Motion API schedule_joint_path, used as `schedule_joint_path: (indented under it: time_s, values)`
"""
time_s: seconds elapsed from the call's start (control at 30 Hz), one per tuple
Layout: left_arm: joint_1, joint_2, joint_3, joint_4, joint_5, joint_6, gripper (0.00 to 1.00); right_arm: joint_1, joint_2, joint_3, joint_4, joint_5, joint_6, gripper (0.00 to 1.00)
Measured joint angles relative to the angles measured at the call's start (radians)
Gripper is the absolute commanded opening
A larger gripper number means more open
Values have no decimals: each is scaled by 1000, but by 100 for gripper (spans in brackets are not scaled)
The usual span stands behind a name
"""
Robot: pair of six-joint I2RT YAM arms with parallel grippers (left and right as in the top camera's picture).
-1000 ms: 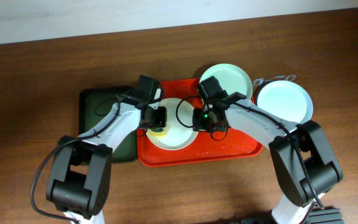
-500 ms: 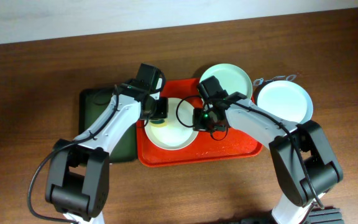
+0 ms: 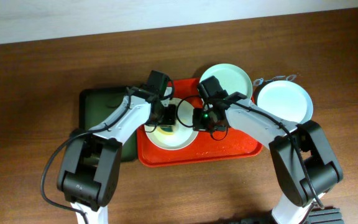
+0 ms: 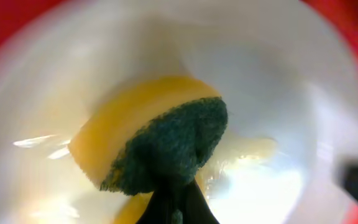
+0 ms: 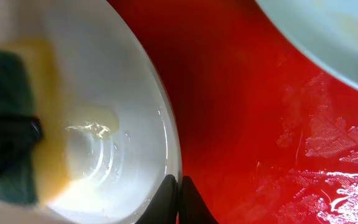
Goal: Clean dirty plates on tray and stack at the side
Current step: 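Scrub the cream plate's stain with the sponge in the left gripper, then return the sponge to the green tray with the left gripper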
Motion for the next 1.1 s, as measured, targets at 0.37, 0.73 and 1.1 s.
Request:
schedule_joint_path:
  time_s: [0.37, 0.73, 1.1]
  values:
    - [125, -246, 26, -216, -246, 33, 0, 0, 0, 0, 1, -4, -4, 40]
    - [303, -113, -8, -211, -396, 67, 1, 0, 0, 0, 2, -2, -4, 41]
    - [341, -56, -13, -219, -412, 92, 71, 0, 29, 0, 15, 1, 0, 4]
